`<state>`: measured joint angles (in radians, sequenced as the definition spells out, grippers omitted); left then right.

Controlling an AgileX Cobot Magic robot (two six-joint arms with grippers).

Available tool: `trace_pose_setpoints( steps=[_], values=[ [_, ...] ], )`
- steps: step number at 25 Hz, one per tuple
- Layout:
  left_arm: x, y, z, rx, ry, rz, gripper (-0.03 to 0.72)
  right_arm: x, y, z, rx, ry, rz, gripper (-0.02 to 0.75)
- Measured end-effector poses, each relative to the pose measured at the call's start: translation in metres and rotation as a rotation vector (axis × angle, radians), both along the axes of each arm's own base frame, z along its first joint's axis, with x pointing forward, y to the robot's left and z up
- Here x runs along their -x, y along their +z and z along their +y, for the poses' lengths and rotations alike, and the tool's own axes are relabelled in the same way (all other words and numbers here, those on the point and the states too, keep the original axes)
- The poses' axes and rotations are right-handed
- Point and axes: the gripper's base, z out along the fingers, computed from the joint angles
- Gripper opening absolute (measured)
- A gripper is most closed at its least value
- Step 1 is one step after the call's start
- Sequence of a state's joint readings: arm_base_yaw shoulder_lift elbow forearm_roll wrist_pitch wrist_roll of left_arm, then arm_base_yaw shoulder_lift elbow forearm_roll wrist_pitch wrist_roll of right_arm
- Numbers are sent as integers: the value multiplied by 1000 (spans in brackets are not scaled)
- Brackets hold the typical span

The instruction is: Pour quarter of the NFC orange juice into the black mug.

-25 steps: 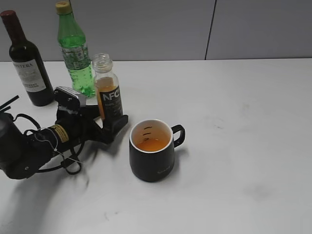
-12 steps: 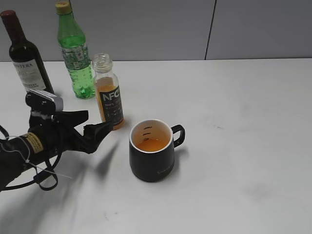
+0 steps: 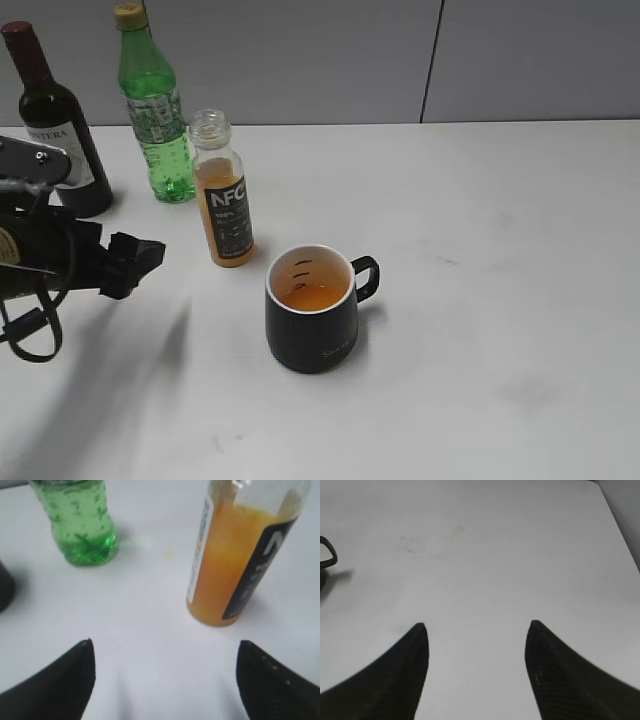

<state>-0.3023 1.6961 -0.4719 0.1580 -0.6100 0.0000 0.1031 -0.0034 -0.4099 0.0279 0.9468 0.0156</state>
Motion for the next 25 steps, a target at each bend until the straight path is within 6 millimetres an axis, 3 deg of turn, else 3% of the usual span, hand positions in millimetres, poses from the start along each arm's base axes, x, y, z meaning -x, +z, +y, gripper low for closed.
trace_pose_setpoints(
  steps=[5, 14, 19, 25],
  values=[
    [13, 24, 12, -163, 50, 281, 677, 0, 0, 0, 0, 0, 0, 465],
    [38, 94, 27, -299, 155, 695, 659, 0, 0, 0, 0, 0, 0, 465],
    [70, 134, 36, -263, 167, 657, 659, 0, 0, 0, 0, 0, 0, 465],
    [127, 174, 53, -188, 174, 503, 680, 0, 0, 0, 0, 0, 0, 465]
  ],
)
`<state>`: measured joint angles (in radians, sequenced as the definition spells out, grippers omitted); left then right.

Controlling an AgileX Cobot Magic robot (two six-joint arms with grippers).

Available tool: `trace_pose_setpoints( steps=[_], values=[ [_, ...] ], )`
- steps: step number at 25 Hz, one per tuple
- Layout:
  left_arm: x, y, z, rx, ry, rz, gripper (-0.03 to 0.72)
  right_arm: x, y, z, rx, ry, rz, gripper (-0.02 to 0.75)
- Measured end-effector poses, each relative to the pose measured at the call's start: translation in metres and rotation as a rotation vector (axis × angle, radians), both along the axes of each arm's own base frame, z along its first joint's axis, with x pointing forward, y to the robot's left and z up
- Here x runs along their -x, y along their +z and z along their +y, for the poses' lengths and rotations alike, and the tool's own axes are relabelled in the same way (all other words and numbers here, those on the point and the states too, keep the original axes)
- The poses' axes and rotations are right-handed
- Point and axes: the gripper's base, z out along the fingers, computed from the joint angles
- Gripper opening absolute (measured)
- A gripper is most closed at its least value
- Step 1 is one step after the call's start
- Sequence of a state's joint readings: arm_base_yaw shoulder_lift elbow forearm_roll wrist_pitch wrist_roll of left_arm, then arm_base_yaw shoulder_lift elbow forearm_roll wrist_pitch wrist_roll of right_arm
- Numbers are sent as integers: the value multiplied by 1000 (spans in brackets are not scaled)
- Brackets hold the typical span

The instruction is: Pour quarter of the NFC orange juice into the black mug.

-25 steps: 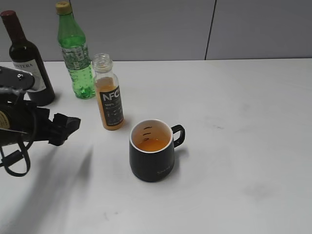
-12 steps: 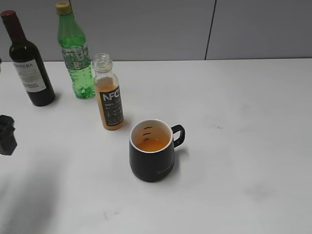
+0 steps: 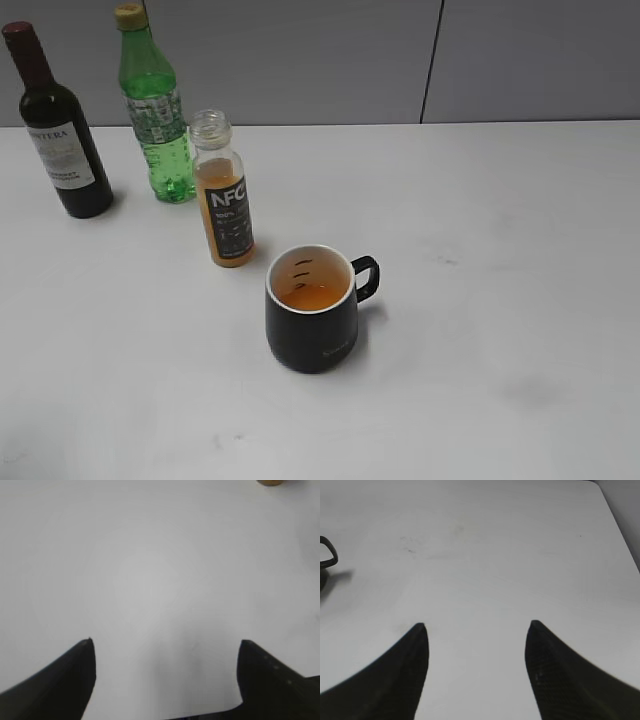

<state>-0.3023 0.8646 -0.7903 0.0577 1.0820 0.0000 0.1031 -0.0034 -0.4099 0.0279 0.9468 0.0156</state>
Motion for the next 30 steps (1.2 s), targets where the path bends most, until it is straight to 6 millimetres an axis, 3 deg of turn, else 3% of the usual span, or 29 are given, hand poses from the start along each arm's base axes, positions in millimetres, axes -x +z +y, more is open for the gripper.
trace_pose_setpoints(
  steps=[7, 14, 18, 26, 30],
  values=[
    [73, -6, 23, 40, -32, -197, 683, 0, 0, 0, 0, 0, 0, 465],
    [120, -27, 34, 96, -81, -387, 678, 0, 0, 0, 0, 0, 0, 465],
    [127, -38, 33, 115, -128, -425, 669, 0, 0, 0, 0, 0, 0, 465],
    [127, -38, 30, 118, -162, -433, 634, 0, 0, 0, 0, 0, 0, 465],
    [126, -37, 30, 118, -162, -433, 581, 0, 0, 0, 0, 0, 0, 465]
  ],
)
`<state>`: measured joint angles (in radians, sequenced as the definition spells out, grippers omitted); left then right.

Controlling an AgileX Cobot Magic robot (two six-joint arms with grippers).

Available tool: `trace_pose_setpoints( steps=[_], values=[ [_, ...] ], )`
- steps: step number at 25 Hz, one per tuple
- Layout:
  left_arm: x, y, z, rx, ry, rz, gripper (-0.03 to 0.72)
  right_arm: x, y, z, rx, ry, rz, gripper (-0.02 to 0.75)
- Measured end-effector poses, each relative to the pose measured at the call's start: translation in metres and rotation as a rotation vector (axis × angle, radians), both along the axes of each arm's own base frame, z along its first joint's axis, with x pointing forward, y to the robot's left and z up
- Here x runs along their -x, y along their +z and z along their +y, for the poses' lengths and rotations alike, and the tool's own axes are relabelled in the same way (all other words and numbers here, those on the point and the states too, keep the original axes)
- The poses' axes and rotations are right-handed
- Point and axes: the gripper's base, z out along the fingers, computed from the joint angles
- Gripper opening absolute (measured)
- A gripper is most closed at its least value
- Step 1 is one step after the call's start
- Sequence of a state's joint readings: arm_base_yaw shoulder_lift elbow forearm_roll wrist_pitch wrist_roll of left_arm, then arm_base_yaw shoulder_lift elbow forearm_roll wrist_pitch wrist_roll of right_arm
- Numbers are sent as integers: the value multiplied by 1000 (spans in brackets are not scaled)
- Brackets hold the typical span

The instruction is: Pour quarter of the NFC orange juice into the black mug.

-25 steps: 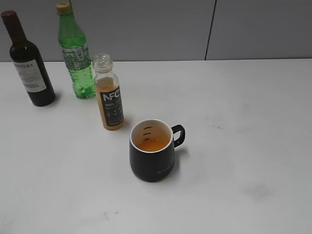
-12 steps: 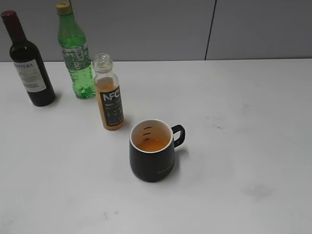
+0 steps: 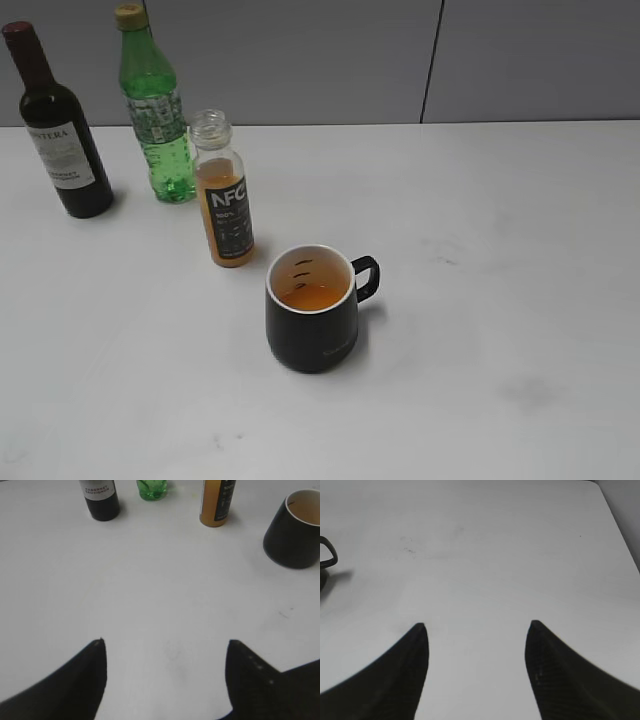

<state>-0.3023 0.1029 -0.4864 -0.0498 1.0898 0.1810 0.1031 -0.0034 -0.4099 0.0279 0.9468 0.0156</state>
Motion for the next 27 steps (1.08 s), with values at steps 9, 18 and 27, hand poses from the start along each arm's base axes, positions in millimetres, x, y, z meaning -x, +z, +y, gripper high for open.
trace_pose_setpoints(
  steps=[9, 18, 27],
  values=[
    [1, 0, 1, 4, 76, -14, 471, 0, 0, 0, 0, 0, 0, 465],
    [14, 1, 3, 19, 271, -107, 390, 0, 0, 0, 0, 0, 1, 465],
    [14, 1, 3, 19, 296, -111, 287, 0, 0, 0, 0, 0, 1, 465]
  ],
)
